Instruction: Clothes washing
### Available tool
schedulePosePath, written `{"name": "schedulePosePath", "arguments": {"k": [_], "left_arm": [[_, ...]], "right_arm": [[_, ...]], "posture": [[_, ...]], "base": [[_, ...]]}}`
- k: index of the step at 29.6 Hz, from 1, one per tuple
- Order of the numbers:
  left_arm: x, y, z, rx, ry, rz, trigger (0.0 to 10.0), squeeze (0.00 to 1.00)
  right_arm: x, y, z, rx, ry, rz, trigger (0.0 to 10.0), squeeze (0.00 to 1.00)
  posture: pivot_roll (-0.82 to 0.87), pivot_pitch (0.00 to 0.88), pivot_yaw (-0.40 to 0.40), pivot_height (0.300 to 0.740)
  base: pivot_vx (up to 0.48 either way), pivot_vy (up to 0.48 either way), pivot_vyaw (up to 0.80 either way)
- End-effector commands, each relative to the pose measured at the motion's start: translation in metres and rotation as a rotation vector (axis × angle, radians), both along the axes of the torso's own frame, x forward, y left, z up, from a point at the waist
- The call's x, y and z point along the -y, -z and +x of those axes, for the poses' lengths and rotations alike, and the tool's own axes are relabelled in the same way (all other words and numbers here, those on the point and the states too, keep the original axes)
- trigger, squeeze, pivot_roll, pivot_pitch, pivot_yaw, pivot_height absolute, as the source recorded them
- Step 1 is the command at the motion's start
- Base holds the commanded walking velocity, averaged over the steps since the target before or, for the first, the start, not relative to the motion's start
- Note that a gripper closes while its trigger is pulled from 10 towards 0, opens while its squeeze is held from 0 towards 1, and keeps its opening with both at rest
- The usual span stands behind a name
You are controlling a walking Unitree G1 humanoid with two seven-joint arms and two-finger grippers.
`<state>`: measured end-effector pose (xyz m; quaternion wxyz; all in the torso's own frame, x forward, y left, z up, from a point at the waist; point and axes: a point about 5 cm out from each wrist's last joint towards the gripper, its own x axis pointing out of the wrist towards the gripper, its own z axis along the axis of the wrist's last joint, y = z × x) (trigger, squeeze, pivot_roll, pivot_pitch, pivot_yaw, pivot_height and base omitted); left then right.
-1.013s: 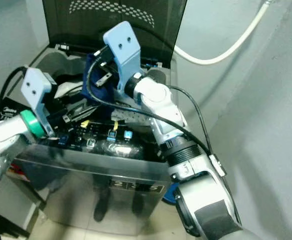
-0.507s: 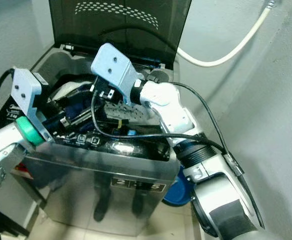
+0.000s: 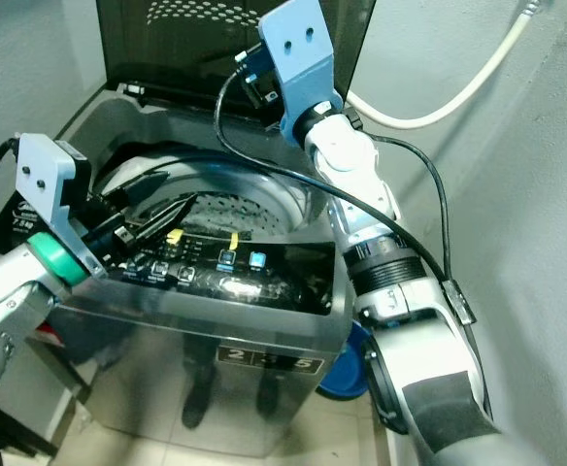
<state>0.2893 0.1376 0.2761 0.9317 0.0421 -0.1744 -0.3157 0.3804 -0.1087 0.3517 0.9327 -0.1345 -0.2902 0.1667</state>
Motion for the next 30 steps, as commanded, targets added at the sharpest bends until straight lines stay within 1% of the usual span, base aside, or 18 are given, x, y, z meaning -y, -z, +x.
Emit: {"name": "schedulePosePath", "arguments": {"k": [1,2,3,4,5,6,8,9,10,11,13,16,17,18,19,20,23,30], "left_arm": [[0.001,0.003,0.001,0.013,-0.053,0.008,10.0,0.0],[-0.002,0.002,0.005,0.024,-0.112,-0.005,10.0,0.0],[-0.002,0.002,0.005,0.024,-0.112,-0.005,10.0,0.0],[-0.004,0.002,0.007,0.029,-0.148,-0.015,10.0,0.0],[-0.008,-0.001,0.011,0.038,-0.205,-0.044,10.0,0.0],[-0.015,-0.005,0.015,0.04,-0.273,-0.101,10.0,0.0],[-0.015,-0.005,0.015,0.04,-0.273,-0.101,10.0,0.0],[-0.019,-0.007,0.019,0.034,-0.321,-0.143,10.0,0.0],[-0.023,-0.007,0.022,0.032,-0.361,-0.165,10.0,0.0],[-0.023,-0.007,0.026,0.025,-0.389,-0.177,10.0,0.0],[-0.023,-0.007,0.026,0.025,-0.389,-0.177,10.0,0.0],[-0.021,-0.006,0.03,0.022,-0.413,-0.183,10.0,0.0],[-0.021,-0.006,0.03,0.022,-0.413,-0.183,10.0,0.0],[-0.019,-0.005,0.031,0.013,-0.418,-0.199,10.0,0.0],[-0.012,-0.001,0.031,0.011,-0.414,-0.195,10.0,0.0],[-0.012,-0.001,0.031,0.011,-0.414,-0.195,10.0,0.0],[0.003,0.007,0.028,0.009,-0.404,-0.17,10.0,0.0],[0.01,0.014,0.025,-0.01,-0.397,-0.182,10.0,0.0]], "right_arm": [[0.018,0.014,0.0,-0.05,0.027,0.115,10.0,0.0],[0.028,0.027,0.001,-0.093,0.075,0.19,10.0,0.0],[0.028,0.027,0.001,-0.093,0.075,0.19,10.0,0.0],[0.034,0.035,0.001,-0.118,0.108,0.234,10.0,0.0],[0.043,0.043,0.0,-0.127,0.168,0.31,10.0,0.0],[0.054,0.054,-0.007,-0.12,0.242,0.411,10.0,0.0],[0.054,0.054,-0.007,-0.12,0.242,0.411,10.0,0.0],[0.062,0.062,-0.014,-0.103,0.299,0.472,10.0,0.0],[0.067,0.07,-0.021,-0.093,0.338,0.522,10.0,0.0],[0.069,0.075,-0.027,-0.082,0.351,0.549,10.0,0.0],[0.069,0.075,-0.027,-0.082,0.351,0.549,10.0,0.0],[0.068,0.078,-0.035,-0.058,0.343,0.56,10.0,0.0],[0.068,0.078,-0.035,-0.058,0.343,0.56,10.0,0.0],[0.068,0.079,-0.038,-0.055,0.334,0.566,10.0,0.0],[0.066,0.083,-0.041,-0.063,0.324,0.561,10.0,0.0],[0.066,0.083,-0.041,-0.063,0.324,0.561,10.0,0.0],[0.064,0.094,-0.048,-0.075,0.323,0.542,10.0,0.0],[0.061,0.102,-0.051,-0.1,0.332,0.579,10.0,0.0]], "posture": [[0.09,0.08,-0.029,0.74],[0.09,0.078,-0.026,0.74],[0.09,0.078,-0.026,0.74],[0.09,0.078,-0.026,0.74],[0.09,0.077,-0.021,0.74],[0.09,0.075,-0.013,0.74],[0.09,0.075,-0.013,0.74],[0.08,0.072,-0.005,0.74],[0.07,0.068,0.004,0.74],[0.07,0.064,0.01,0.74],[0.07,0.064,0.01,0.74],[0.06,0.057,0.016,0.74],[0.06,0.057,0.016,0.74],[0.05,0.052,0.016,0.74],[0.05,0.048,0.013,0.74],[0.05,0.048,0.013,0.74],[0.06,0.042,0.007,0.74],[0.06,0.027,0.01,0.74]], "base": [[0.0,0.0,0.0],[0.0,0.0,0.0],[0.0,0.0,0.0],[0.0,0.0,0.0],[0.0,0.0,0.0],[0.0,0.0,0.0],[0.0,0.0,0.0],[0.0,0.0,0.0],[0.0,0.0,0.0],[0.0,0.0,0.0],[0.0,0.0,0.0],[0.0,0.0,0.0],[0.0,0.0,0.0],[0.0,0.0,0.0],[0.0,0.0,0.0],[0.0,0.0,0.0],[0.0,0.0,0.0],[0.0,0.0,0.0]]}}
